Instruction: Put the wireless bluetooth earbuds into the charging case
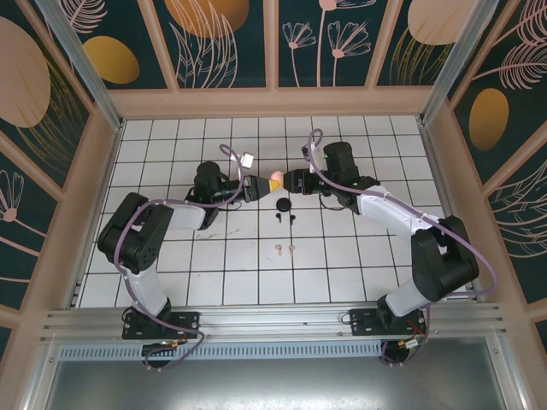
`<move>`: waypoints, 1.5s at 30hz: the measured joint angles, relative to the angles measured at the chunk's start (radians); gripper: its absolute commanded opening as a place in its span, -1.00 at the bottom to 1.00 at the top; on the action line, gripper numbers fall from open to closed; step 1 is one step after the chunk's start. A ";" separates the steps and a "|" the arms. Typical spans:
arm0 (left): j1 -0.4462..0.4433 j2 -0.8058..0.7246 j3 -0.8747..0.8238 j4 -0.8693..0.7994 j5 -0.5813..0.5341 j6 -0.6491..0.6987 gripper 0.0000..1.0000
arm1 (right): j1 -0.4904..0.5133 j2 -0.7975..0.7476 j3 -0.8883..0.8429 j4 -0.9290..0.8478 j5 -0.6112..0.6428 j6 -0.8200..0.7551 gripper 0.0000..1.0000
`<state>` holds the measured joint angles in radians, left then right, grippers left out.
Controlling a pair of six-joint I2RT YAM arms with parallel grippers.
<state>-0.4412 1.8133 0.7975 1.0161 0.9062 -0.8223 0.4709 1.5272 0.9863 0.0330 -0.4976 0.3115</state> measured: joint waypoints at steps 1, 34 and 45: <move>0.000 -0.008 -0.001 0.000 0.004 0.000 -1.00 | -0.008 0.002 -0.007 0.004 0.010 0.006 -0.08; 0.000 -0.073 -0.005 0.050 0.056 0.007 -1.00 | -0.056 -0.112 -0.102 0.152 -0.211 0.140 -0.15; 0.000 -0.073 -0.005 0.051 0.056 0.007 -1.00 | -0.034 -0.071 -0.087 0.152 -0.210 0.143 -0.32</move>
<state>-0.4416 1.7401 0.7929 1.0668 0.9623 -0.8154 0.4370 1.4563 0.8989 0.1848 -0.7078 0.4545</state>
